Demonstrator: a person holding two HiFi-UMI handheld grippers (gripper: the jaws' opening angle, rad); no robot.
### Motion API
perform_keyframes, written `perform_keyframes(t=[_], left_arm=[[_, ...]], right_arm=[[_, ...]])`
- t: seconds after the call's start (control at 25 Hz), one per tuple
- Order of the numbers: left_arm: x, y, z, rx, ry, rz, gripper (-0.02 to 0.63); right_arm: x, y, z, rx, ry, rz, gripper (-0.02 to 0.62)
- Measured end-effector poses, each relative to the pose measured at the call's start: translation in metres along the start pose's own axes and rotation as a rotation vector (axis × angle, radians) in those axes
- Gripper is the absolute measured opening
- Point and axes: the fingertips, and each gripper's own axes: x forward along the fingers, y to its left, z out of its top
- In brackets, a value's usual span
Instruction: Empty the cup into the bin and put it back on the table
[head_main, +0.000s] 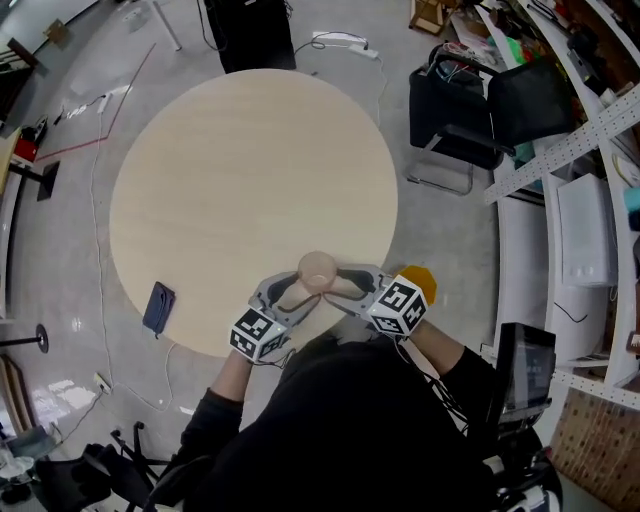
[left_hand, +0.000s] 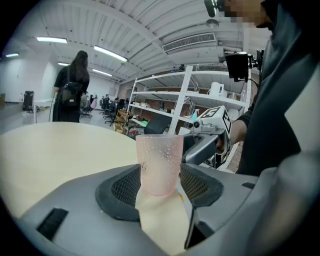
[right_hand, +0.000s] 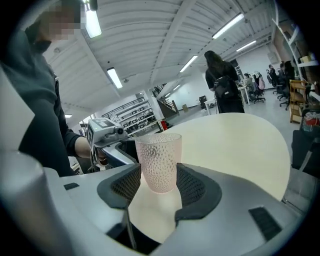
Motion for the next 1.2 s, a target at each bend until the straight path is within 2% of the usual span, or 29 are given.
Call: perform_keyframes(t=[0.28, 0.48, 0.68, 0.92, 1.2], left_arm=[[-0.024, 0.049, -0.036, 0.092, 0.092, 0.067, 0.262], [-0.043, 0.073, -0.075, 0.036, 0.152, 0.157, 0.262], [-0.052, 0.091, -0.084, 0.007, 0.150, 0.265, 0.259], [-0.057, 0.095, -0.107, -0.022, 0.204, 0.359, 0.258], [-0.049, 0.097, -0.118, -0.039, 0.243, 0.392, 0.258]], right_arm=[[0.062, 0.001, 0.015, -0.146, 0.074, 0.034, 0.230], [0.108, 0.012, 0.014, -0.259, 0.144, 0.095, 0.230], [0.128, 0.013, 0.004, -0.328, 0.208, 0.181, 0.229], [0.144, 0.017, -0.021, -0.395, 0.286, 0.258, 0.229], [0.148, 0.005, -0.039, -0.442, 0.361, 0.278, 0.230]])
